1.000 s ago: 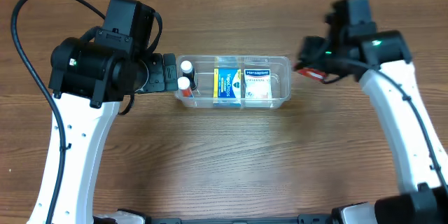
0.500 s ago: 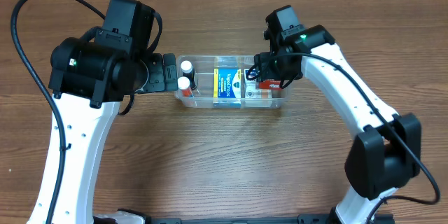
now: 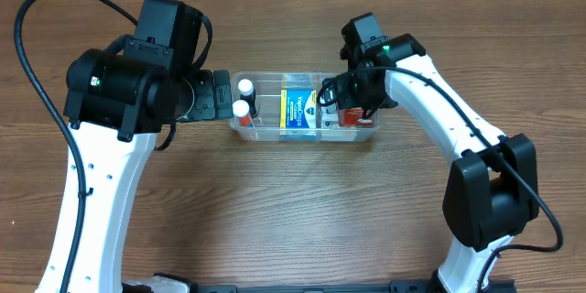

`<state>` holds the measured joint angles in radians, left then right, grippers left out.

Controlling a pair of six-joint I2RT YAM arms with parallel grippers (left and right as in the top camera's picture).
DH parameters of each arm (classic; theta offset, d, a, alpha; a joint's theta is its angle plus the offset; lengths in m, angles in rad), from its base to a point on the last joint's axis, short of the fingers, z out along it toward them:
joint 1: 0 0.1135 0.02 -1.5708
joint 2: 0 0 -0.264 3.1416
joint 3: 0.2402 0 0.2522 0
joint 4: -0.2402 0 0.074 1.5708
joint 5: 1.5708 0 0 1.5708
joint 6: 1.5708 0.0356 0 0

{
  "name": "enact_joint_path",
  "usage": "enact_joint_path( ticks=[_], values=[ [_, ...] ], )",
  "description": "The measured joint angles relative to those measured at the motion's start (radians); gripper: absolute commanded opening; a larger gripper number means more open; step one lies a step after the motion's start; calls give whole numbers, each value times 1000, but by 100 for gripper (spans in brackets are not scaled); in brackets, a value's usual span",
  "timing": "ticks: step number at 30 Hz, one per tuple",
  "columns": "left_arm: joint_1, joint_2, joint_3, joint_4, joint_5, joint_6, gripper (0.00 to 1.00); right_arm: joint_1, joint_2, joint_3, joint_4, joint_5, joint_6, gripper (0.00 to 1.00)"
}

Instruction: Pack container

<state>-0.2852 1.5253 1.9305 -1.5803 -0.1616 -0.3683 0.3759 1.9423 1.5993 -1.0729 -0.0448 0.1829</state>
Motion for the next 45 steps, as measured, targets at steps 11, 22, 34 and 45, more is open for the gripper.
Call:
enact_joint_path(
  ticks=[11,22,34,45],
  values=[
    [18,11,0,131,1,13,100,-179,-308,116,-15,86,50,100],
    [71,79,0,138,31,39,100,-286,-334,94,-144,100,85,100],
    [-37,-578,-548,436,75,109,100,-283,-1014,-468,61,93,149,100],
    [-41,-958,-910,433,-16,106,100,-283,-1203,-653,-19,74,158,100]
  ],
)
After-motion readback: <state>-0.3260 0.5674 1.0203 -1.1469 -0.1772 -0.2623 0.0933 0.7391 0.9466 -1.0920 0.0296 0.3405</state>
